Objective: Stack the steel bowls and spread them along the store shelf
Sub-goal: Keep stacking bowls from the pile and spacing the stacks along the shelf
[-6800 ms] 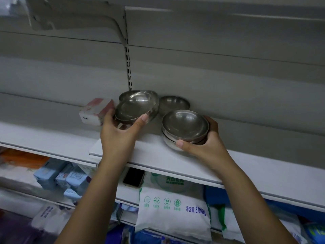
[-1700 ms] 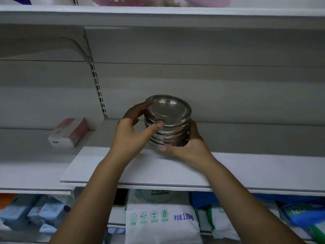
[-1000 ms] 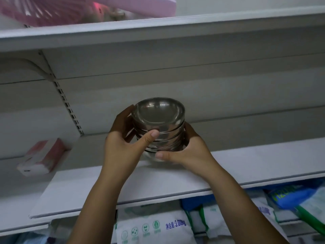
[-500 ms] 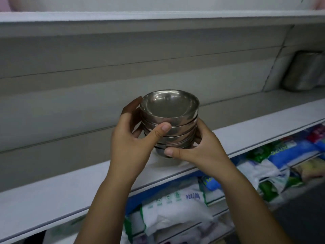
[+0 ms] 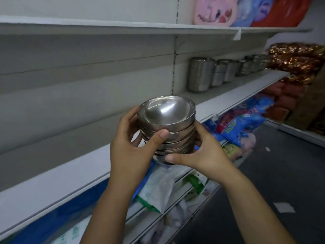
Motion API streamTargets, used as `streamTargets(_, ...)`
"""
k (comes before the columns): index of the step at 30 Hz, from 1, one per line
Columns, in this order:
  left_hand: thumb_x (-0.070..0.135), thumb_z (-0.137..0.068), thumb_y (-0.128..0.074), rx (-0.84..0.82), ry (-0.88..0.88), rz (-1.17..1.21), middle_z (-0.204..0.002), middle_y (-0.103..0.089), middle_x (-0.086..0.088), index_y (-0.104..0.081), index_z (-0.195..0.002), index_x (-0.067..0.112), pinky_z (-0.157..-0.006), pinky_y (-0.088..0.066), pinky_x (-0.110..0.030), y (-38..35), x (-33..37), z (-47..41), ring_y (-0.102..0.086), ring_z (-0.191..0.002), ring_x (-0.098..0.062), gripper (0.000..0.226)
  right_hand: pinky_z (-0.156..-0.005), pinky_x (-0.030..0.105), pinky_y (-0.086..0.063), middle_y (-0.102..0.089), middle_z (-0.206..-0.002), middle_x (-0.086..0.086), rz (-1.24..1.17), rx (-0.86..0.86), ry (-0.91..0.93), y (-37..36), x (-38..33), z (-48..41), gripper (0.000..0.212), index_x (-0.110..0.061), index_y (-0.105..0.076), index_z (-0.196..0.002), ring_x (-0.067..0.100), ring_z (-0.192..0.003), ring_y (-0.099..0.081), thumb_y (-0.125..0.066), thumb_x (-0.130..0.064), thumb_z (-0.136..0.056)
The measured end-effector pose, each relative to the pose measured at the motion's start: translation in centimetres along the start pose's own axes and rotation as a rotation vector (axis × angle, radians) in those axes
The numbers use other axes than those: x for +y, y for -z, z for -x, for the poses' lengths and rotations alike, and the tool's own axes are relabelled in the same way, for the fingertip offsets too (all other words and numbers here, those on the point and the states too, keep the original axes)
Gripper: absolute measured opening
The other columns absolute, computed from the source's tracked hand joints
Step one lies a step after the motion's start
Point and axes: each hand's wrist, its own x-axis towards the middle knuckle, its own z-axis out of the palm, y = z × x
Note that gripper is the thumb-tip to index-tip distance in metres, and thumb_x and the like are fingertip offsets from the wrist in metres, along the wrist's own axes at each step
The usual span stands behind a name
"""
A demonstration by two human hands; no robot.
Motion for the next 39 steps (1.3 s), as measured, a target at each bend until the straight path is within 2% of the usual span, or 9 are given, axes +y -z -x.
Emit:
streamTargets(5, 0.033, -0.070, -0.084, -0.095, 0.016, 0.043, -0.126, -0.068, 0.012, -0.058, -0.130, 0.032, -0.099, -0.055, -0.029, -7.0, -1.2, -0.9, -0.063, -0.120, -0.003, 0.066, -0.103, 0.037, -0.054, -0.072, -0.122, -0.014, 0.029, 0.115, -0.019, 6.4, 2.1, 0.6, 0.092, -0.035, -0.057, -0.133, 0.005, -0.116, -0.067, -0.100, -0.034, -0.052)
streamTargets(8, 0.031, -0.071, -0.089, -0.142, 0.015, 0.058, -0.124, -0.069, 0.013, -0.059, -0.128, 0.033, -0.094, -0.055, -0.022, -10.3, -1.8, -1.7, -0.064, -0.118, -0.002, 0.065, -0.104, 0.040, -0.053, -0.073, -0.121, -0.013, 0.053, 0.150, -0.027, 9.5, 3.2, 0.4, 0.089, -0.037, -0.057, -0.132, 0.006, -0.115, -0.068, -0.100, -0.029, -0.056)
streamTargets(11, 0.034, -0.068, -0.086, -0.180, 0.022, 0.073, -0.122, -0.069, 0.017, -0.059, -0.128, 0.033, -0.091, -0.054, -0.017, -13.0, -2.5, -2.8, -0.064, -0.118, -0.001, 0.065, -0.104, 0.038, -0.053, -0.071, -0.121, -0.017, 0.067, 0.176, -0.044, 11.8, 4.5, -0.2, 0.093, -0.041, -0.054, -0.134, 0.004, -0.116, -0.066, -0.101, -0.034, -0.054)
streamTargets(13, 0.035, -0.068, -0.083, -0.195, 0.019, 0.069, -0.122, -0.069, 0.017, -0.059, -0.129, 0.032, -0.094, -0.055, -0.022, -14.8, -3.1, -3.7, -0.064, -0.118, -0.001, 0.066, -0.102, 0.036, -0.054, -0.071, -0.122, -0.017, 0.067, 0.184, -0.051, 13.4, 5.4, -1.0, 0.092, -0.041, -0.055, -0.133, 0.005, -0.116, -0.067, -0.101, -0.035, -0.053)
streamTargets(18, 0.030, -0.073, -0.089, -0.208, 0.020, 0.081, -0.123, -0.070, 0.009, -0.058, -0.132, 0.024, -0.100, -0.056, -0.034, -20.5, -5.1, -7.3, -0.065, -0.118, -0.006, 0.067, -0.090, 0.014, -0.052, -0.073, -0.115, -0.020, 0.079, 0.208, -0.037, 18.4, 7.2, -4.3, 0.081, -0.036, -0.059, -0.127, -0.003, -0.110, -0.067, -0.098, -0.026, -0.057)
streamTargets(21, 0.029, -0.073, -0.088, -0.203, 0.023, 0.103, -0.124, -0.070, 0.009, -0.058, -0.133, 0.026, -0.103, -0.053, -0.038, -24.4, -6.6, -10.1, -0.065, -0.119, -0.006, 0.067, -0.096, 0.022, -0.053, -0.073, -0.118, -0.016, 0.085, 0.220, -0.030, 21.7, 8.6, -7.5, 0.083, -0.035, -0.059, -0.129, 0.001, -0.113, -0.067, -0.099, -0.027, -0.056)
streamTargets(23, 0.033, -0.071, -0.087, -0.200, 0.012, 0.113, -0.123, -0.070, 0.014, -0.058, -0.131, 0.030, -0.103, -0.053, -0.034, -27.0, -7.6, -12.2, -0.064, -0.118, -0.003, 0.067, -0.097, 0.026, -0.053, -0.073, -0.119, -0.014, 0.095, 0.223, -0.021, 24.1, 9.6, -10.1, 0.085, -0.034, -0.058, -0.130, 0.003, -0.114, -0.067, -0.099, -0.028, -0.056)
streamTargets(30, 0.037, -0.067, -0.084, -0.229, -0.035, 0.141, -0.125, -0.068, 0.012, -0.057, -0.133, 0.026, -0.100, -0.054, -0.026, -35.5, -9.9, -20.6, -0.064, -0.117, -0.001, 0.073, -0.086, 0.013, -0.053, -0.073, -0.116, -0.017, 0.067, 0.249, 0.009, 31.5, 11.7, -18.5, 0.083, -0.030, -0.057, -0.131, -0.001, -0.109, -0.068, -0.097, -0.015, -0.060)
streamTargets(39, 0.035, -0.068, -0.085, -0.346, -0.038, 0.127, -0.127, -0.068, 0.011, -0.057, -0.135, 0.024, -0.103, -0.053, -0.033, -46.2, -14.4, -27.1, -0.064, -0.120, -0.005, 0.073, -0.086, 0.010, -0.050, -0.069, -0.116, -0.029, 0.050, 0.338, -0.013, 40.5, 16.9, -24.6, 0.083, -0.041, -0.053, -0.126, -0.007, -0.110, -0.065, -0.097, -0.016, -0.059)
